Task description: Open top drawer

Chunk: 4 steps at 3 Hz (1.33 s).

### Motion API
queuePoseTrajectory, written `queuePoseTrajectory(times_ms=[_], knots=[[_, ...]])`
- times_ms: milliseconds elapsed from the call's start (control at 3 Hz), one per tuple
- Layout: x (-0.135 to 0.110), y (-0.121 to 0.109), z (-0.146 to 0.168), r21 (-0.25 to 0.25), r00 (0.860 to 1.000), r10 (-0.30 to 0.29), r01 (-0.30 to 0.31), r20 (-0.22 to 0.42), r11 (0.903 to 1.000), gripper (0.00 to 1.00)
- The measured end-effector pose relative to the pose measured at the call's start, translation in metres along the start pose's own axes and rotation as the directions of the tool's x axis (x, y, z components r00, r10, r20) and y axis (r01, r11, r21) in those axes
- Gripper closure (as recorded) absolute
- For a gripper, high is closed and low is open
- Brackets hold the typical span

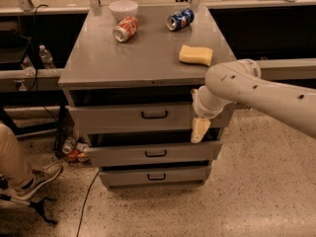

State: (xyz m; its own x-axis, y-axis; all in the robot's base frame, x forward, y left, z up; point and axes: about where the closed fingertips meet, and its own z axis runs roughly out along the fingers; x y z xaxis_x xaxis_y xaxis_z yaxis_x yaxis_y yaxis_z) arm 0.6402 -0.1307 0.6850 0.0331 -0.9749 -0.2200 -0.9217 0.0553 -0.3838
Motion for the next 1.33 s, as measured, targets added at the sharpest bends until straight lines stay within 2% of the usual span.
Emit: queuePoseTrajectory(times_ms=[333,1000,1333], knots=[[-0.01,-0.01,0.014,-0.009,1.0,-0.018,0.019,0.021,0.9998,0.0],[-0.013,-0.008,0.034,-0.047,0.999,-0.019,0.021,0.047,0.9987,0.45],[0.001,0.008,0.022,-0.057,1.0,0.004,-0.002,0.03,0.9984,0.67]])
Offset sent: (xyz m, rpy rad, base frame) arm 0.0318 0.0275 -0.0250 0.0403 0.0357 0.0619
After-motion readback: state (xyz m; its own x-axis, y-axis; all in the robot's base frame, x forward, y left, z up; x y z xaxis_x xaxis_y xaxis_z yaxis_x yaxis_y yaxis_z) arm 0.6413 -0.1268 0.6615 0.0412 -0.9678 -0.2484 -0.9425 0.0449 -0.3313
